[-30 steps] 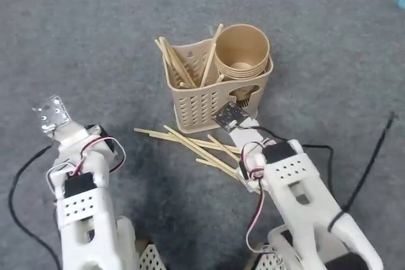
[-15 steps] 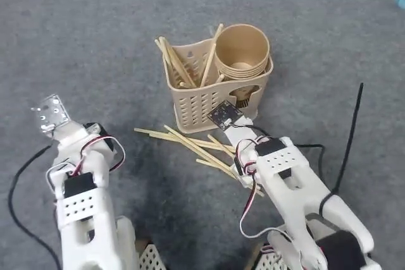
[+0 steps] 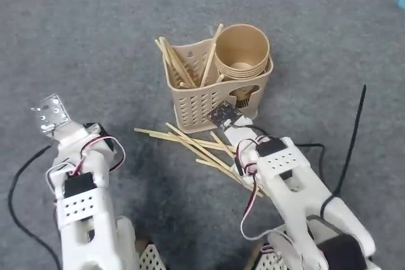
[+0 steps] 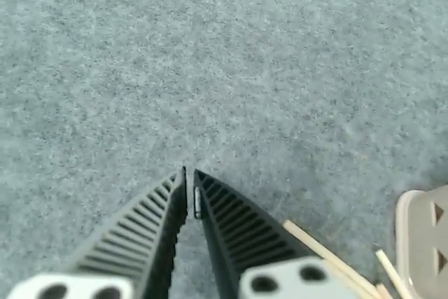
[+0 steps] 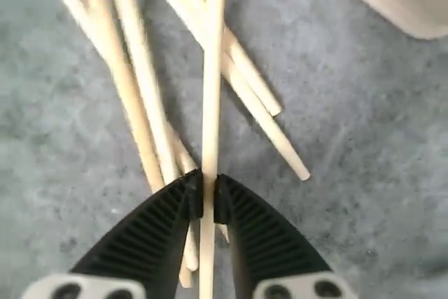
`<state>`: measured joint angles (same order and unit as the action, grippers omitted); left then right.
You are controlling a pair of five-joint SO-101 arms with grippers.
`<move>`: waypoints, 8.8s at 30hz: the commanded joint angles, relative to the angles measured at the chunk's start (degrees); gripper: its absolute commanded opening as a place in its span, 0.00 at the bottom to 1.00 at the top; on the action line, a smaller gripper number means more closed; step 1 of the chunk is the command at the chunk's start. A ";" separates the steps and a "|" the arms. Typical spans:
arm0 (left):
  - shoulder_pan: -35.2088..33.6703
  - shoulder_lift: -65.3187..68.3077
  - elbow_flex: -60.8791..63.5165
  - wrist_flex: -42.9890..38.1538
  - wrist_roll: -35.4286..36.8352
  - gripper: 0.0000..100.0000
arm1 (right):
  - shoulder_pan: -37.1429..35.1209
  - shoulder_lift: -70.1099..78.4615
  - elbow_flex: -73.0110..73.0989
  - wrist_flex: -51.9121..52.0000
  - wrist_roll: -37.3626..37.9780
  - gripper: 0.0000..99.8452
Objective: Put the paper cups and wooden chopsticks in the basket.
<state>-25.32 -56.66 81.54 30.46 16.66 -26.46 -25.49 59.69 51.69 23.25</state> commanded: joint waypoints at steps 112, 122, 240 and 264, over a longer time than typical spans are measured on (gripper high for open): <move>4.22 -0.79 0.22 -1.67 -4.40 0.01 | -13.41 -44.53 -17.85 20.09 -17.76 0.12; 2.20 -0.79 0.31 -1.67 -4.40 0.01 | -22.29 -44.09 -5.71 21.85 -17.93 0.12; 2.37 -0.79 0.31 -1.67 -9.05 0.01 | -14.20 -60.09 24.09 -9.89 -19.96 0.01; 2.11 -0.79 0.22 -1.67 -8.88 0.01 | -21.93 -64.13 24.70 0.92 -18.99 0.15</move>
<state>-22.68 -56.66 82.15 30.46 8.13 -47.82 -88.44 89.05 50.55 2.95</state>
